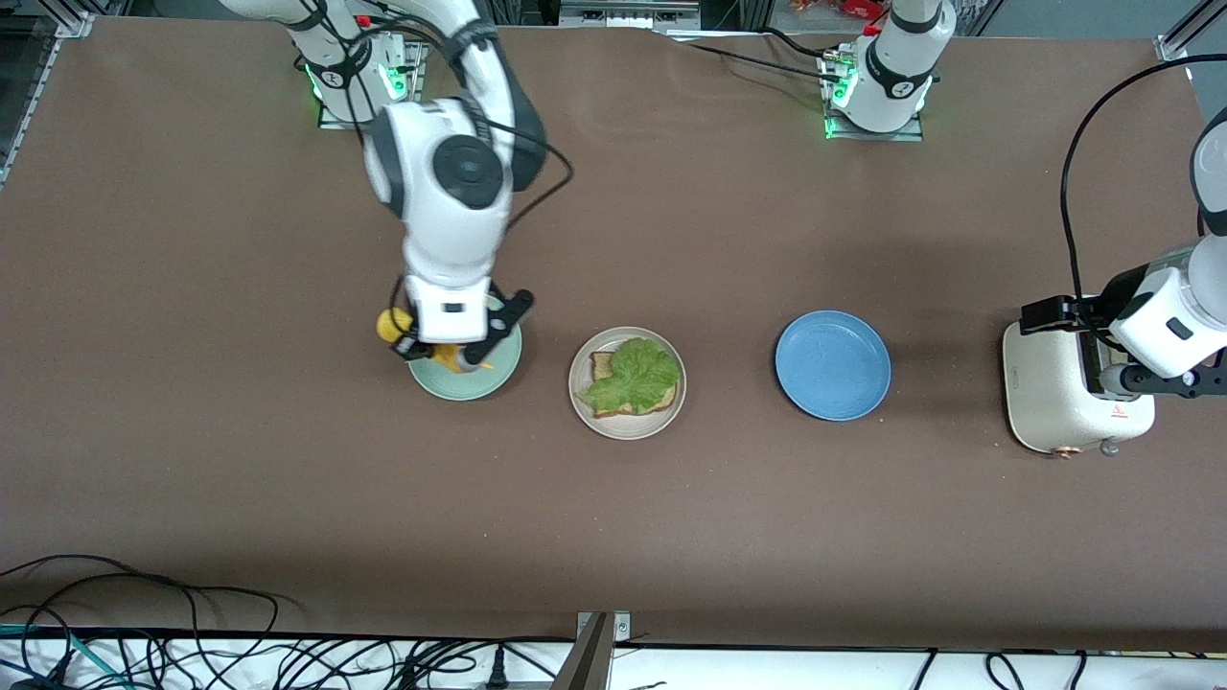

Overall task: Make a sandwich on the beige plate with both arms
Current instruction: 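Carry the mustard back while the left gripper grasps the toaster toast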

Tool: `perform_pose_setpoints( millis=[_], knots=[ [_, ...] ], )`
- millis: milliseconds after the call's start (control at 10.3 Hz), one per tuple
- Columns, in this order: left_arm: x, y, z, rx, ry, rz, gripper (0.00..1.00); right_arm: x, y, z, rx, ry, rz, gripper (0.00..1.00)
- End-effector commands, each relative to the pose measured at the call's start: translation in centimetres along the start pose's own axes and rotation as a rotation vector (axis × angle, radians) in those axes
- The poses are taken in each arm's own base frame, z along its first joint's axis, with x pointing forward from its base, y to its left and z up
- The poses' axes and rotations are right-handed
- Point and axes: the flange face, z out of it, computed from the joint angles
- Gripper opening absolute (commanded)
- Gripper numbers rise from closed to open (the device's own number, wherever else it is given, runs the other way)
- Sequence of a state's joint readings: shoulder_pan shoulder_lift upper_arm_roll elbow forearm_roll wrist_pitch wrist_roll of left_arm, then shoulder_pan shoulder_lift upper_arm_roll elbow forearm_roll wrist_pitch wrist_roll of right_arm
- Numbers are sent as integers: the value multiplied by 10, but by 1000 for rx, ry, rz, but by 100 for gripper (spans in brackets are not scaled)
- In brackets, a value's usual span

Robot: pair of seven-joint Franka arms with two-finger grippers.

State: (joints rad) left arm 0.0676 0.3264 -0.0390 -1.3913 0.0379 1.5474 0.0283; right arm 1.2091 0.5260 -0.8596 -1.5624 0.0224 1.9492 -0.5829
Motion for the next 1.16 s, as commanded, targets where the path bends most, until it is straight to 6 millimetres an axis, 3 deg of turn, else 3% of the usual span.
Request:
perform_pose_setpoints(
  millis=[0,194,484,775,1065],
  knots=[
    [0,-19,9,28,-20,5,100,-63,38,-4,134,90,-58,0],
    [2,-49,17,63,-21,81,100,-120,82,5,226,183,-68,0],
    [3,-91,42,56,-1,95,100,-194,122,37,352,361,-67,0],
    [-4,-125,73,72,17,172,100,-255,130,86,434,542,-91,0],
    [-11,-149,90,75,40,225,100,-303,119,139,474,729,-79,0]
  ],
)
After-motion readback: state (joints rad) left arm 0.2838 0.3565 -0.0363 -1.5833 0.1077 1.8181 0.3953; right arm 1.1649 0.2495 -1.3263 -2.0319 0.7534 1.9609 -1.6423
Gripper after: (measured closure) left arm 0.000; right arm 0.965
